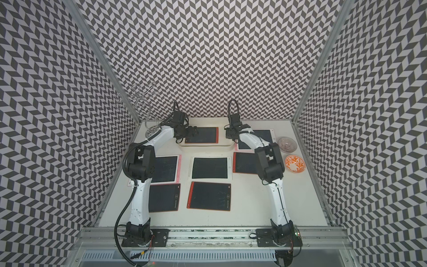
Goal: Take out the writing tablet from the storage box
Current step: Pick up the writing tablet from the storage box.
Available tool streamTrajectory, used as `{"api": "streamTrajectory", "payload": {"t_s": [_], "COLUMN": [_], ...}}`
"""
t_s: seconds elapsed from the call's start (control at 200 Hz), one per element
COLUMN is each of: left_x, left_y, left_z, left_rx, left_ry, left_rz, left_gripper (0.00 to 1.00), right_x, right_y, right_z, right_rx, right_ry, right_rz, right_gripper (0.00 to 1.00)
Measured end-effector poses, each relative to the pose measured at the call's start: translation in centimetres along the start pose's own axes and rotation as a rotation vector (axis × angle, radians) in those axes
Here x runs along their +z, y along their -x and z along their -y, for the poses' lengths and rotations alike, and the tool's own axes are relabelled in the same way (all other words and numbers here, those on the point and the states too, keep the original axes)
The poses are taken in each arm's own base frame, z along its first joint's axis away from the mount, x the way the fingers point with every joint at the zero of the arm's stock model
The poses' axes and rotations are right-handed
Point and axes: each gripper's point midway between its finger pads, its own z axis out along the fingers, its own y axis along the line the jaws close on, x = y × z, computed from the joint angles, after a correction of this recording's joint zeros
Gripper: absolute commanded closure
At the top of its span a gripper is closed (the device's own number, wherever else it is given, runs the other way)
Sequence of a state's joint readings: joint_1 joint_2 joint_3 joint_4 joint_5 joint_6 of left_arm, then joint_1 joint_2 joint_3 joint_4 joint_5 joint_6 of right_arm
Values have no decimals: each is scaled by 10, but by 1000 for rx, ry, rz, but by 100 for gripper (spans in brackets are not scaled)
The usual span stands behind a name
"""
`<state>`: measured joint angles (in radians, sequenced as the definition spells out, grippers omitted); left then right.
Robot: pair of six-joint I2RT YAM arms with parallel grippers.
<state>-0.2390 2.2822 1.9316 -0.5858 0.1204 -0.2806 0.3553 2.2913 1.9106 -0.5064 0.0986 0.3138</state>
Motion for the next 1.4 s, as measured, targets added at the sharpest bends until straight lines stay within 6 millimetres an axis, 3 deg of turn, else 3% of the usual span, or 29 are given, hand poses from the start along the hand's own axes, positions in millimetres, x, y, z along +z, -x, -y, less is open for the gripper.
{"api": "streamTrajectory", "payload": {"t_s": [0.305, 0.811, 1.122, 1.397], "left_x": [29, 44, 50, 54], "left_y": [-7, 6, 5, 6], "left_z": [-21, -39, -42, -31], "left_rx": [7, 50, 57, 44], "left_ry": [97, 209, 218, 150], "left_rz": [-22, 11, 15, 16], "left_gripper": [1, 1, 1, 1], "right_x": [1, 3, 3, 5], "right_y": [2, 3, 3, 3], "right_z": [1, -1, -2, -4], "right_rx": [-15, -17, -18, -16], "right_ry": [-3, -3, 0, 20], "right_rz": [8, 18, 20, 22], "right_gripper": [100, 100, 100, 100]}}
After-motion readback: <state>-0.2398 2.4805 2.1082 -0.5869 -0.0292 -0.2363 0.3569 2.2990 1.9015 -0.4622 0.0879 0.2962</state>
